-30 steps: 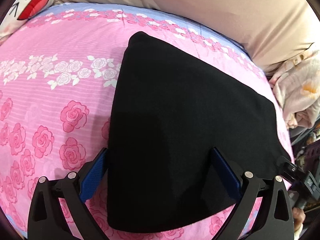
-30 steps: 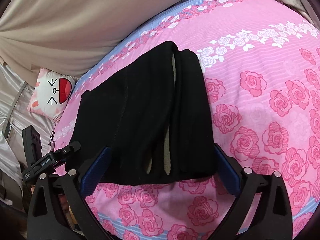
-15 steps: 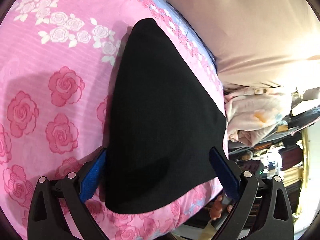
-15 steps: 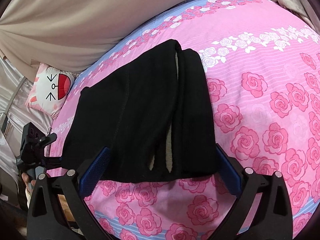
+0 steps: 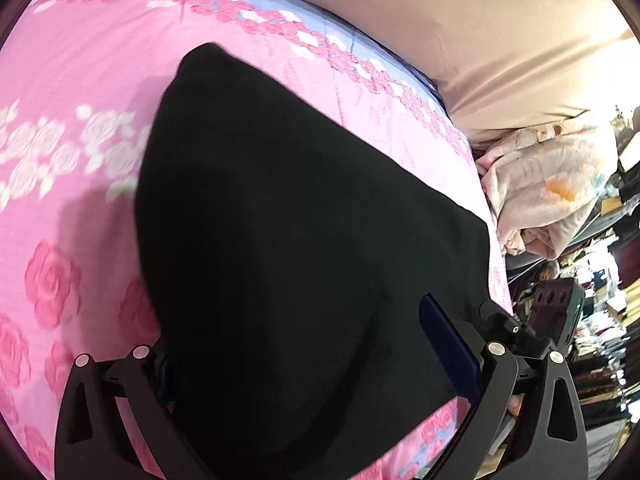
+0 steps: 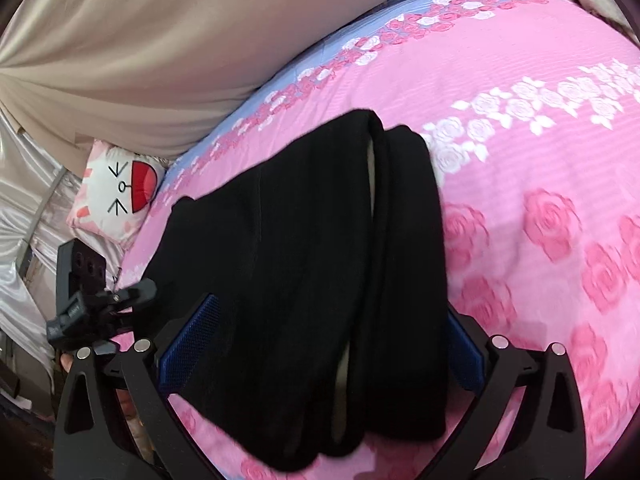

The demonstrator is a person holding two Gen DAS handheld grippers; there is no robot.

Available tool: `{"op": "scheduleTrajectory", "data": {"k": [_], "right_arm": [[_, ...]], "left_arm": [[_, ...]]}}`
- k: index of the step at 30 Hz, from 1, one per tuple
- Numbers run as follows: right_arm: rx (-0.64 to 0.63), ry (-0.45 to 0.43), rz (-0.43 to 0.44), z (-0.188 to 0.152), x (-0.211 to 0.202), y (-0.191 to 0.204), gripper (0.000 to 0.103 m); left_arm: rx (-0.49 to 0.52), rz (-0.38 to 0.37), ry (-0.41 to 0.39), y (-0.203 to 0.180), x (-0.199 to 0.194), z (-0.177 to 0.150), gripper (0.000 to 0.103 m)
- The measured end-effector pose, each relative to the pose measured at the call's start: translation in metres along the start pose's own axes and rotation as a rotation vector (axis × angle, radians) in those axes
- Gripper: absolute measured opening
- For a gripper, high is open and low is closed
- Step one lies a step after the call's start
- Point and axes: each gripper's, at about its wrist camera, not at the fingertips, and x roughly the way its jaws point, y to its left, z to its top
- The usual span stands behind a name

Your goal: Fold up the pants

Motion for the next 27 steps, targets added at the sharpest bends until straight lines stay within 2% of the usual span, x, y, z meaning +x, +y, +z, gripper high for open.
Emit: {"op": "scheduleTrajectory", "data": {"k": [1, 2, 3, 4, 5, 6, 9, 12, 14, 15, 17, 19, 21, 22, 23, 24, 25, 26, 27], "right_arm": [[-0.005, -0.002, -0.020, 0.001, 0.001, 0.001, 0.090], [-0.009, -0.004, -0.042, 0.002, -0.001, 0.002, 0.077], [-0.003, -0.004, -0.050, 0.001, -0.002, 0.001, 0.061], [0.012, -0.009, -0.028, 0.000, -0.006, -0.002, 0.050], [0.020, -0.017, -0.016, -0.001, -0.010, -0.004, 0.043], [0.008, -0.026, -0.021, -0.004, -0.014, -0.002, 0.042], [-0.019, -0.043, -0.041, -0.008, -0.019, 0.006, 0.038], [-0.018, -0.041, -0.025, -0.003, -0.021, 0.009, 0.038], [-0.048, -0.019, -0.048, 0.000, -0.018, 0.010, 0.039], [-0.044, -0.006, -0.054, 0.001, -0.014, 0.008, 0.040], [-0.027, 0.017, -0.044, 0.002, -0.007, 0.000, 0.051], [0.024, 0.027, 0.007, 0.003, 0.000, -0.012, 0.063], [0.032, 0.009, 0.040, 0.004, 0.001, -0.015, 0.064], [0.030, 0.005, 0.035, 0.005, 0.002, -0.013, 0.064], [0.028, 0.001, 0.024, 0.004, 0.002, -0.011, 0.057], [0.021, 0.000, 0.013, 0.003, 0.002, -0.008, 0.053], [0.016, -0.008, 0.012, 0.003, -0.001, -0.006, 0.045], [0.013, -0.015, 0.013, 0.002, -0.005, -0.004, 0.040], [0.009, -0.024, 0.019, 0.001, -0.011, -0.001, 0.038]], "left_arm": [[0.009, 0.006, -0.007, -0.002, 0.001, 0.001, 0.097], [0.016, 0.014, -0.012, -0.003, 0.002, 0.000, 0.097], [0.020, 0.026, -0.020, -0.004, 0.001, -0.002, 0.090], [0.030, 0.077, -0.041, -0.005, -0.003, -0.006, 0.081], [0.059, 0.133, -0.050, -0.007, -0.005, -0.012, 0.065], [0.094, 0.154, -0.054, -0.011, -0.007, -0.016, 0.059], [0.104, 0.173, -0.067, -0.014, -0.017, -0.023, 0.048], [0.121, 0.209, -0.067, -0.020, -0.021, -0.023, 0.045], [0.145, 0.253, -0.066, -0.025, -0.019, -0.023, 0.047], [0.152, 0.274, -0.064, -0.026, -0.016, -0.023, 0.051], [0.153, 0.287, -0.062, -0.026, -0.010, -0.021, 0.057], [0.124, 0.284, -0.052, -0.020, -0.003, -0.017, 0.072], [0.102, 0.230, -0.063, -0.016, 0.001, -0.014, 0.095], [0.123, 0.233, -0.058, -0.020, 0.006, -0.014, 0.097], [0.145, 0.269, -0.059, -0.025, 0.011, -0.014, 0.097], [0.166, 0.313, -0.071, -0.031, 0.015, -0.015, 0.094], [0.170, 0.316, -0.081, -0.033, 0.015, -0.016, 0.089], [0.170, 0.311, -0.083, -0.034, 0.013, -0.016, 0.080], [0.165, 0.323, -0.098, -0.035, 0.005, -0.016, 0.065]]}}
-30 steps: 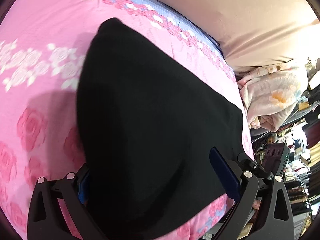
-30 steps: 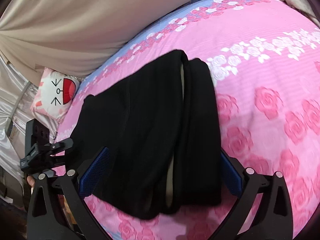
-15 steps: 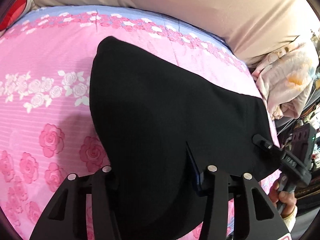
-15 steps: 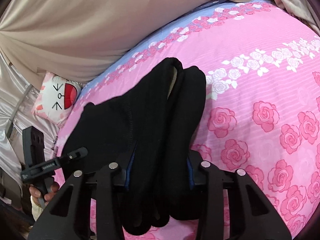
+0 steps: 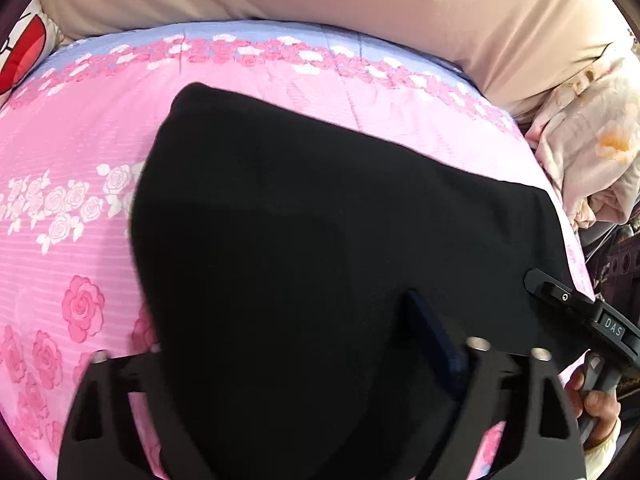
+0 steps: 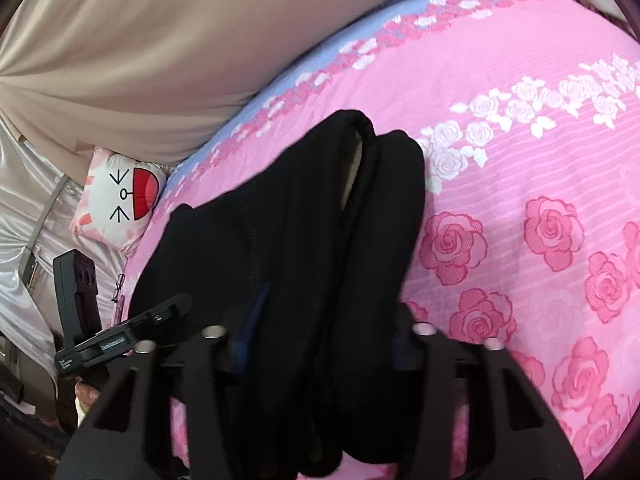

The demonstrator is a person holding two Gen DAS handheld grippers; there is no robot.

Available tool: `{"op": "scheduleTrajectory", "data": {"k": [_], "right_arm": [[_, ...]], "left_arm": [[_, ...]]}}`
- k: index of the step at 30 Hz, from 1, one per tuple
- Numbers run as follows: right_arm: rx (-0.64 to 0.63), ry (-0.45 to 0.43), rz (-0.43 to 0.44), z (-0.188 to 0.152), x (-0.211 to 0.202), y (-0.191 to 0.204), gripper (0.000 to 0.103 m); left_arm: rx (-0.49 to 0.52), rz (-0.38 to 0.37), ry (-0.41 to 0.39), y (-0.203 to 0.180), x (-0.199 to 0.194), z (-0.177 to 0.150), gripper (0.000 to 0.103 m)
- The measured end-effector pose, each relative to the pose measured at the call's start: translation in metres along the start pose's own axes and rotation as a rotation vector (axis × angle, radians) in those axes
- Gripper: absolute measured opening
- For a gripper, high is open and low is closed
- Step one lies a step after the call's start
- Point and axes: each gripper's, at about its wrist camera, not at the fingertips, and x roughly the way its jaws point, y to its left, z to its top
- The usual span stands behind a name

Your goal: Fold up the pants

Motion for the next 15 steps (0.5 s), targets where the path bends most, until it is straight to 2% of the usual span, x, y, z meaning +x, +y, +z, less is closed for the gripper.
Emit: {"op": "scheduleTrajectory", "data": {"k": [2, 6, 9, 15], "right_arm": [[-0.008, -0.019, 0.024, -0.002, -0.011, 0.008, 0.035], [-0.038, -0.041, 0.047, -0.006, -0.029, 0.027, 0.034], [-0.050, -0.060, 0.056, -0.013, -0.049, 0.038, 0.034], [-0.049, -0.045, 0.032, -0.040, -0.073, 0.040, 0.034]], "left_arm": [[0.011, 0.014, -0.019, 0.000, -0.013, 0.001, 0.047], [0.050, 0.024, -0.050, -0.008, -0.042, -0.004, 0.028], [0.073, 0.015, -0.075, -0.015, -0.066, -0.013, 0.024], [0.108, -0.013, -0.053, -0.023, -0.084, -0.036, 0.024]]}}
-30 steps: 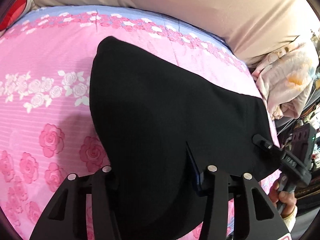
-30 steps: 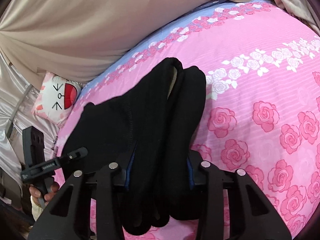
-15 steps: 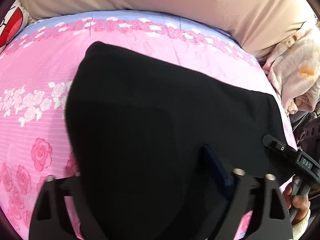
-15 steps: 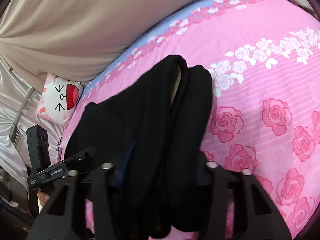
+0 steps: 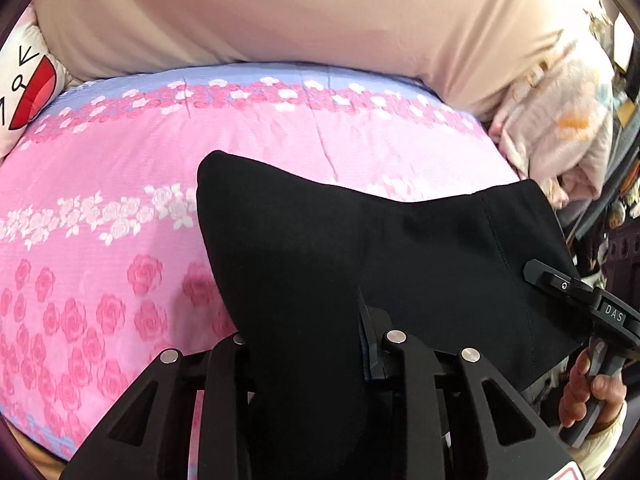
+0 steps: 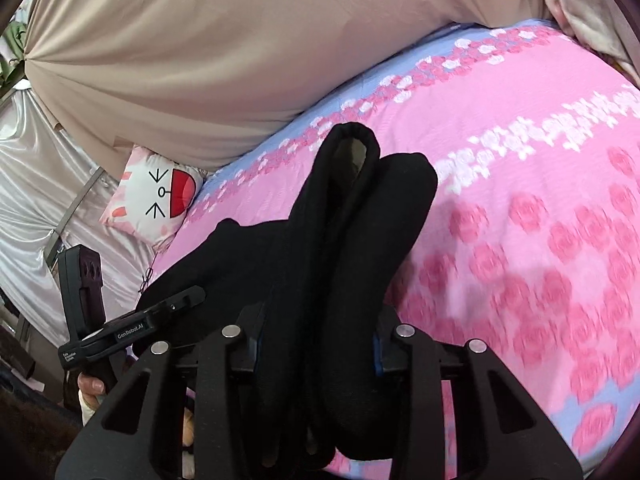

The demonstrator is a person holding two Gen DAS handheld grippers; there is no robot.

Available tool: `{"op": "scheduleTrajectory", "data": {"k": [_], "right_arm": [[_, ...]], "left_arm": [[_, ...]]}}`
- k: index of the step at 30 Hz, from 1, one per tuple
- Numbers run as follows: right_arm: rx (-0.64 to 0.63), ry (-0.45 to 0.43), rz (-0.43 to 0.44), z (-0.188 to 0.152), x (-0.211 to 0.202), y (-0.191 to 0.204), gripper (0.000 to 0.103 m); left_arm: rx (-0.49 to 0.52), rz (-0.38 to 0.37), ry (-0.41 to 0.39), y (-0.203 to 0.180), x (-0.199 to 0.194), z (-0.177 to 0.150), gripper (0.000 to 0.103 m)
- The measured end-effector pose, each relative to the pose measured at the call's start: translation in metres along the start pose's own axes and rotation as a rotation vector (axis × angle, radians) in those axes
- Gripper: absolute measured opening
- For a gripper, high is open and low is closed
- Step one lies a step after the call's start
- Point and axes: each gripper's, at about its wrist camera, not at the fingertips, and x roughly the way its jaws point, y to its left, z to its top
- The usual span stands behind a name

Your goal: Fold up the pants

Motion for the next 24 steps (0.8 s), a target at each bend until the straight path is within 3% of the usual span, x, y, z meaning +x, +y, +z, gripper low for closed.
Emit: {"op": "scheduleTrajectory", "data": {"k": [4, 7, 12, 13, 15, 17, 19, 20, 21, 24], "right_arm": [[0.055, 0.025, -0.027, -0.017, 0.008, -0.020, 0.035], [0.087, 0.030, -0.026, -0.020, 0.014, -0.031, 0.038], [0.144, 0.061, -0.039, -0.024, 0.028, -0.052, 0.063], [0.141, 0.053, -0.038, -0.026, 0.029, -0.052, 0.063], [0.121, 0.055, -0.045, -0.026, 0.031, -0.047, 0.065], [0.114, 0.056, -0.042, -0.027, 0.033, -0.045, 0.060], [0.118, 0.049, -0.035, -0.026, 0.033, -0.044, 0.047], [0.119, 0.045, -0.023, -0.026, 0.030, -0.043, 0.040], [0.113, 0.035, -0.019, -0.024, 0.026, -0.039, 0.038], [0.080, 0.006, -0.014, -0.020, 0.016, -0.021, 0.035]], "left_arm": [[0.022, 0.045, 0.010, -0.008, 0.008, -0.013, 0.025], [0.011, 0.055, 0.028, -0.005, 0.017, -0.015, 0.031], [-0.078, 0.055, 0.084, 0.016, 0.037, -0.022, 0.064], [-0.108, 0.038, 0.091, 0.022, 0.041, -0.025, 0.067], [-0.154, 0.022, 0.093, 0.030, 0.044, -0.027, 0.082], [-0.219, -0.026, 0.083, 0.040, 0.049, -0.029, 0.085], [-0.201, -0.038, 0.065, 0.039, 0.049, -0.029, 0.079], [-0.194, -0.068, 0.064, 0.038, 0.048, -0.028, 0.057], [-0.204, -0.111, 0.067, 0.037, 0.046, -0.027, 0.044], [-0.179, -0.099, 0.044, 0.031, 0.027, -0.018, 0.026]]}}
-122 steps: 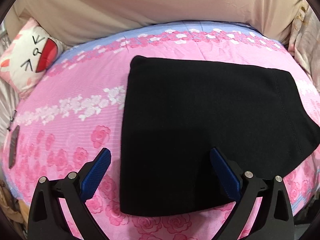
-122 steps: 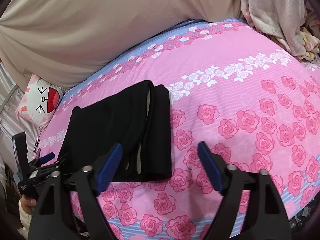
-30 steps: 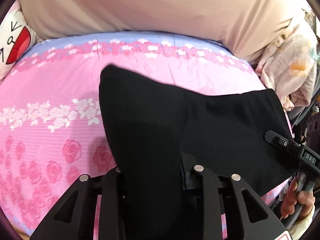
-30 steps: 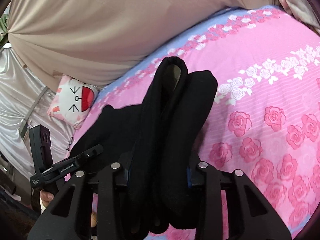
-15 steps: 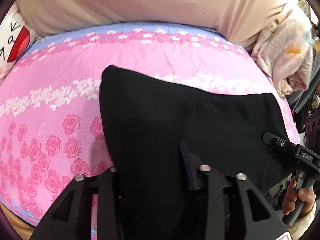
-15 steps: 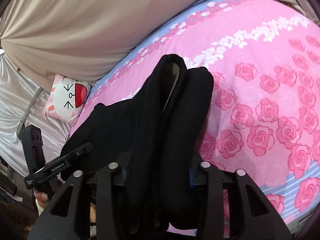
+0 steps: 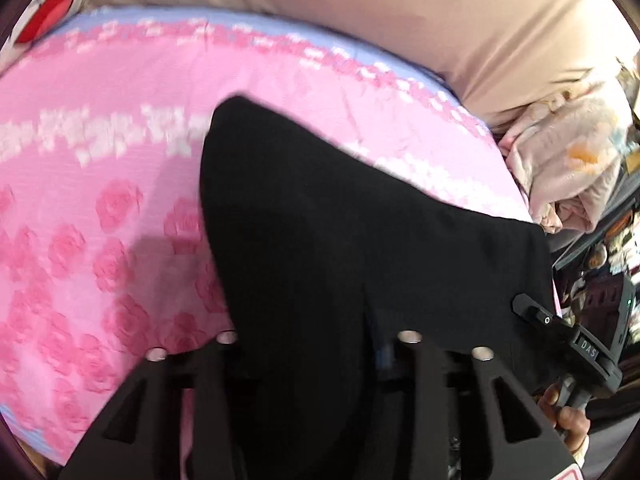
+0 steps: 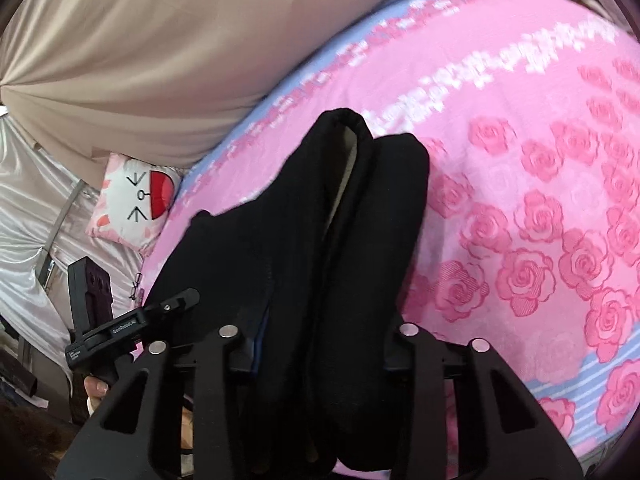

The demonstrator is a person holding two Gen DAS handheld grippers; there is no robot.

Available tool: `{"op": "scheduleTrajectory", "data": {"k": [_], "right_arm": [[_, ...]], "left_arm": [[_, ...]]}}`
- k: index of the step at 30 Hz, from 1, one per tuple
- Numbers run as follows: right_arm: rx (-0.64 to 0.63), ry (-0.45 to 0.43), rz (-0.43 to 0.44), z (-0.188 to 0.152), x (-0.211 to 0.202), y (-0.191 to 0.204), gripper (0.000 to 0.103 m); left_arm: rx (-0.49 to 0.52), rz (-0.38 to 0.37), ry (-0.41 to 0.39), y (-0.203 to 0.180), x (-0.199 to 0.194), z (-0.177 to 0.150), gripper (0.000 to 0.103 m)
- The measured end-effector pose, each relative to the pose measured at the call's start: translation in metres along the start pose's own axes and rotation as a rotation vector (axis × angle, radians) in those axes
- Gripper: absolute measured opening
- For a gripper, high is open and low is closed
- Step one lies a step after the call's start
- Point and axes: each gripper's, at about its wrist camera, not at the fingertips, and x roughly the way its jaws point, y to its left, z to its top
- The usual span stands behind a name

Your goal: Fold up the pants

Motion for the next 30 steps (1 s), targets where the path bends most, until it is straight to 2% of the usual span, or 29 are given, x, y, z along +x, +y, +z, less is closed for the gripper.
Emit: {"op": "scheduleTrajectory", "data": {"k": [3, 8, 11, 14, 18, 22, 26, 30], "right_arm": [[-0.031, -0.025, 0.022, 0.004, -0.014, 0.016, 0.035], [-0.085, -0.065, 0.043, 0.009, -0.040, 0.040, 0.035], [-0.114, -0.102, 0.056, 0.015, -0.055, 0.052, 0.035], [-0.178, -0.157, 0.067, 0.035, -0.069, 0.074, 0.035], [-0.278, -0.244, 0.078, 0.082, -0.073, 0.108, 0.035], [-0.334, -0.286, 0.095, 0.141, -0.047, 0.123, 0.035], [-0.319, -0.273, 0.124, 0.201, 0.007, 0.115, 0.035], [-0.310, -0.240, 0.112, 0.242, 0.076, 0.097, 0.035]], "left_arm": [[0.024, -0.034, -0.035, -0.008, -0.024, 0.007, 0.022], [0.087, -0.043, -0.095, -0.026, -0.062, 0.012, 0.021], [0.123, -0.050, -0.161, -0.038, -0.086, 0.017, 0.021], [0.160, -0.068, -0.236, -0.047, -0.108, 0.034, 0.021], [0.210, -0.076, -0.345, -0.054, -0.127, 0.073, 0.022], [0.248, -0.036, -0.443, -0.055, -0.123, 0.130, 0.022], [0.227, -0.014, -0.463, -0.040, -0.091, 0.185, 0.022], [0.211, 0.041, -0.454, -0.017, -0.039, 0.231, 0.022]]}}
